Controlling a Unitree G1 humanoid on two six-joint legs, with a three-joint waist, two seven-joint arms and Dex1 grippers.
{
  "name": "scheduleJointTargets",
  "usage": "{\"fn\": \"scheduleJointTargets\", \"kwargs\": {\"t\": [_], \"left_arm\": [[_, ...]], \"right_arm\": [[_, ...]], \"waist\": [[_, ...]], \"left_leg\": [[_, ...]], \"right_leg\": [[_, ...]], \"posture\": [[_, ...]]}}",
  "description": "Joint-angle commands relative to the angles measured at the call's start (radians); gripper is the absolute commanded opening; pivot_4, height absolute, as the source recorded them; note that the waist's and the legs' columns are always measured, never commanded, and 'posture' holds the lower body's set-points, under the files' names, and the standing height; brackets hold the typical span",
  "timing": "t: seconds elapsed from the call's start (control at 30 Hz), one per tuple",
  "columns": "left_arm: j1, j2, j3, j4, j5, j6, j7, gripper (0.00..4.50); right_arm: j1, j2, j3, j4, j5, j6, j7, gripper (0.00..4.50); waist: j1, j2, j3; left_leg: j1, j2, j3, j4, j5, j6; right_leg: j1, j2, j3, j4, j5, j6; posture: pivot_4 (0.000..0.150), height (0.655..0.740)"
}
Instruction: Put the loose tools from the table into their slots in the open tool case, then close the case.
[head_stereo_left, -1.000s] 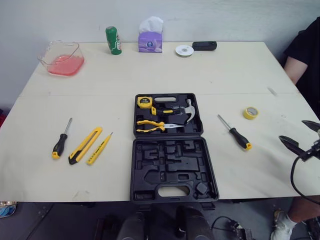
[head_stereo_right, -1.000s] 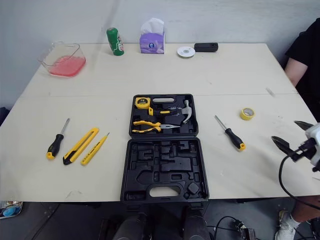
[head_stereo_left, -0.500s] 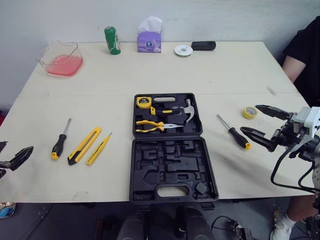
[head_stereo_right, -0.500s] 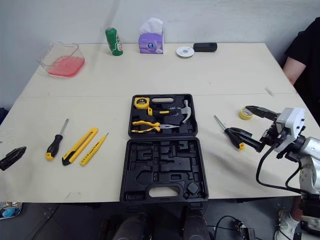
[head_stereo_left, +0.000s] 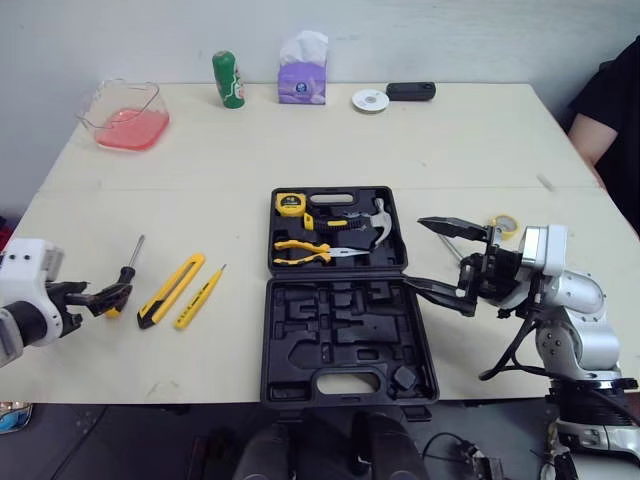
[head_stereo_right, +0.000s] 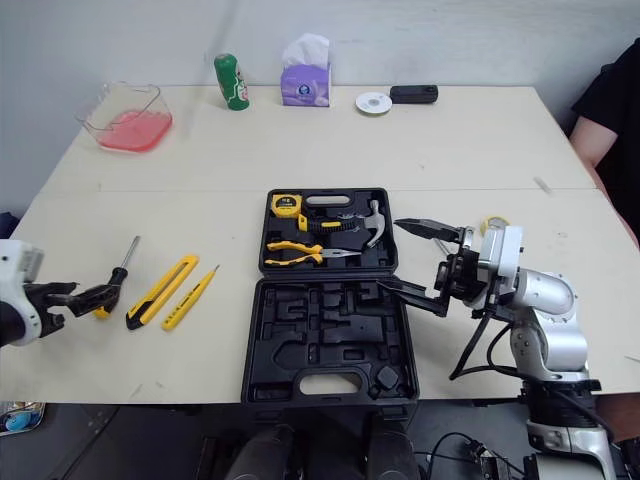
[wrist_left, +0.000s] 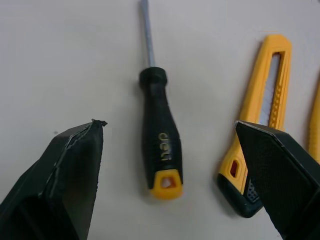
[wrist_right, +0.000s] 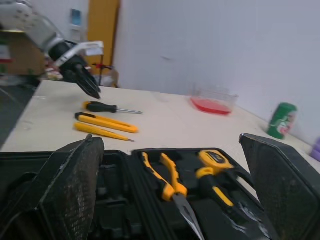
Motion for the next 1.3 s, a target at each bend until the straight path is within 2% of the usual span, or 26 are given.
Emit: {"fn": "scheduleJointTargets", "kwargs": {"t": [0.03, 0.27, 0.83, 0.93, 0.97, 1.0, 1.03, 1.13, 1.3], "left_arm": [[-0.045, 0.017, -0.034, 0.007, 0.038, 0.001, 0.024, 4.44], [-0.081, 0.009, -0.101, 0.020, 0.071, 0.035, 0.031, 4.44], [-0.078, -0.043, -0.102, 0.036, 0.113, 0.105, 0.071, 4.44], [-0.063, -0.042, -0.105, 0.049, 0.120, 0.098, 0.061, 3.60], [-0.060, -0.044, -0.101, 0.056, 0.125, 0.094, 0.060, 3.20], [-0.055, -0.044, -0.094, 0.065, 0.131, 0.085, 0.061, 2.60], [-0.052, -0.044, -0.090, 0.071, 0.136, 0.078, 0.061, 2.32], [-0.044, -0.046, -0.062, 0.095, 0.142, 0.041, 0.062, 1.02], [-0.043, -0.061, -0.019, 0.079, 0.121, -0.074, 0.025, 0.99]], "right_arm": [[-0.025, 0.003, 0.005, -0.048, 0.024, 0.001, 0.018, 4.50], [-0.035, 0.006, 0.027, -0.080, 0.027, 0.020, 0.023, 4.50], [-0.063, -0.005, 0.033, -0.055, 0.011, 0.035, 0.035, 4.50], [-0.065, -0.003, 0.029, -0.051, 0.008, 0.027, 0.035, 4.50], [-0.065, -0.004, 0.026, -0.046, 0.006, 0.023, 0.037, 4.50], [-0.063, -0.006, 0.025, -0.040, 0.003, 0.018, 0.041, 4.50], [-0.062, -0.007, 0.023, -0.037, 0.001, 0.015, 0.044, 4.50], [-0.057, -0.009, 0.017, -0.026, -0.003, 0.007, 0.049, 4.50], [-0.040, -0.022, 0.001, 0.001, -0.007, -0.017, 0.064, 4.50]], "waist": [[0.000, 0.000, 0.000], [-0.002, 0.000, 0.000], [-0.001, 0.000, 0.000], [-0.002, 0.000, 0.000], [-0.002, 0.000, 0.000], [-0.002, 0.000, 0.000], [-0.002, 0.000, 0.000], [-0.004, 0.000, 0.000], [-0.004, 0.000, 0.000]], "left_leg": [[0.000, 0.000, 0.000, 0.000, 0.000, 0.000], [0.000, 0.001, 0.000, 0.000, 0.001, -0.001], [0.000, 0.000, 0.000, 0.000, 0.001, -0.001], [0.000, 0.001, 0.000, 0.000, 0.001, -0.002], [0.000, 0.001, 0.000, 0.000, 0.001, -0.002], [0.000, 0.001, 0.000, 0.000, 0.001, -0.002], [0.000, 0.001, 0.000, 0.000, 0.001, -0.002], [0.000, 0.001, 0.000, 0.000, 0.001, -0.002], [0.000, 0.001, 0.000, 0.000, 0.001, -0.002]], "right_leg": [[0.000, 0.000, 0.000, 0.000, 0.000, 0.000], [0.000, 0.001, 0.000, 0.000, 0.000, 0.000], [0.000, 0.000, 0.001, 0.000, 0.000, 0.000], [0.000, 0.000, 0.001, 0.000, 0.000, 0.000], [0.000, 0.000, 0.001, 0.001, 0.000, 0.000], [0.000, 0.000, 0.001, 0.001, 0.000, 0.000], [0.000, 0.000, 0.001, 0.001, 0.000, 0.000], [0.000, 0.000, 0.001, 0.000, 0.000, 0.000], [0.000, 0.000, 0.000, 0.000, 0.000, 0.000]], "posture": [[0.150, 0.7400], [0.150, 0.7400], [0.150, 0.7400], [0.150, 0.7400], [0.150, 0.7400], [0.150, 0.7400], [0.150, 0.7400], [0.150, 0.7400], [0.150, 0.7400]]}}
